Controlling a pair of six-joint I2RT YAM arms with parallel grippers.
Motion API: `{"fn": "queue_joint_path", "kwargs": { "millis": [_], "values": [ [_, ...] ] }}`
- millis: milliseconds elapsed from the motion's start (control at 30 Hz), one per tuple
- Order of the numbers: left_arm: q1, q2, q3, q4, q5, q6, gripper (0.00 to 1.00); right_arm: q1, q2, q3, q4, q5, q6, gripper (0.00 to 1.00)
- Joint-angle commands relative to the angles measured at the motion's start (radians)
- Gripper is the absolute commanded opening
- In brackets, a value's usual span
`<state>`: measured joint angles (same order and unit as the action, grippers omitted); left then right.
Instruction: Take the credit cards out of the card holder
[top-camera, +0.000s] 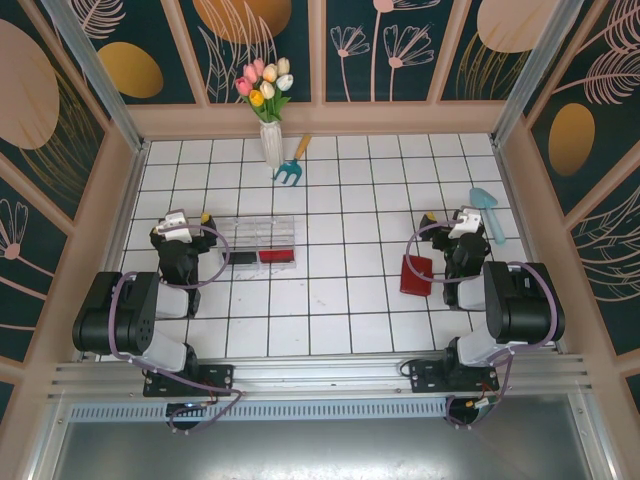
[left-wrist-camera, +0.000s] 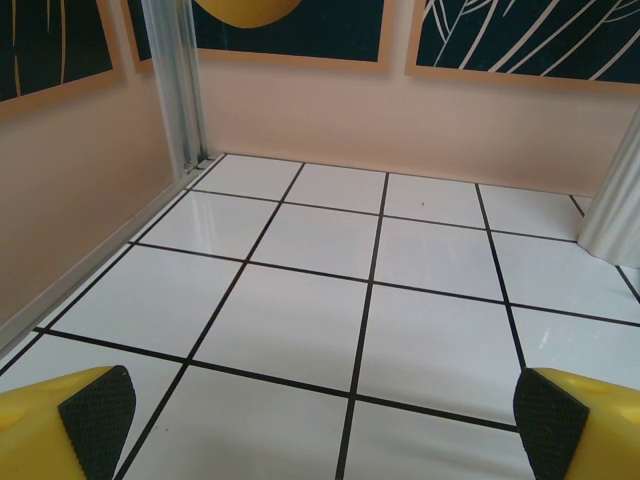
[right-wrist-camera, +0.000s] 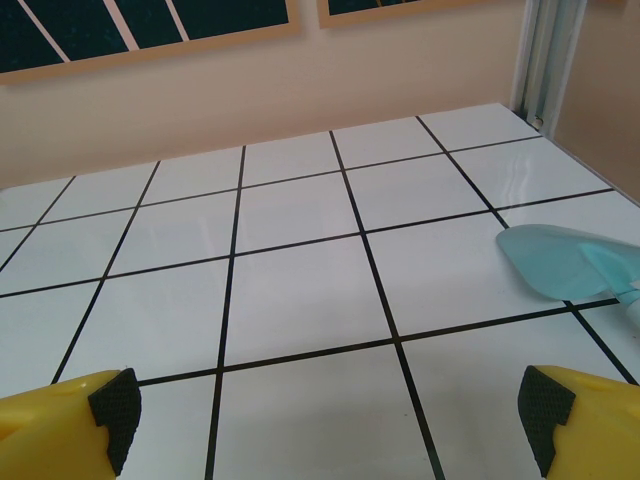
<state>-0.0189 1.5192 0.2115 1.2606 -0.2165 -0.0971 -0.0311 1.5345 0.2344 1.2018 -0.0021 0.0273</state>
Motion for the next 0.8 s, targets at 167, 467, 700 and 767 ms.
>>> {"fn": "queue_joint_path", "kwargs": {
  "millis": [167,467,700,767],
  "values": [
    [-0.004,-0.112,0.153,-0.302,-0.083,-0.022,0.99,-0.003,-0.033,0.021,-0.021,-0.022,-0.012,0.99],
    [-0.004,-0.324,0.521,-0.93,-0.236,-0.288,0.99,-0.004,-0.307,0.318,-0.7,0.022,0.206,0.99],
    [-0.004,-0.385,0.684,-1.202,0.072,-0.52,0.99,-0.012,-0.345,0.598,-1.269,-0.004,0.491,0.99],
    [-0.01,-0.396,0.665,-1.195,0.185,-0.597,0.99,-0.008,-0.356,0.611,-1.341,-0.02,0.491,0.99]
  ]
}}
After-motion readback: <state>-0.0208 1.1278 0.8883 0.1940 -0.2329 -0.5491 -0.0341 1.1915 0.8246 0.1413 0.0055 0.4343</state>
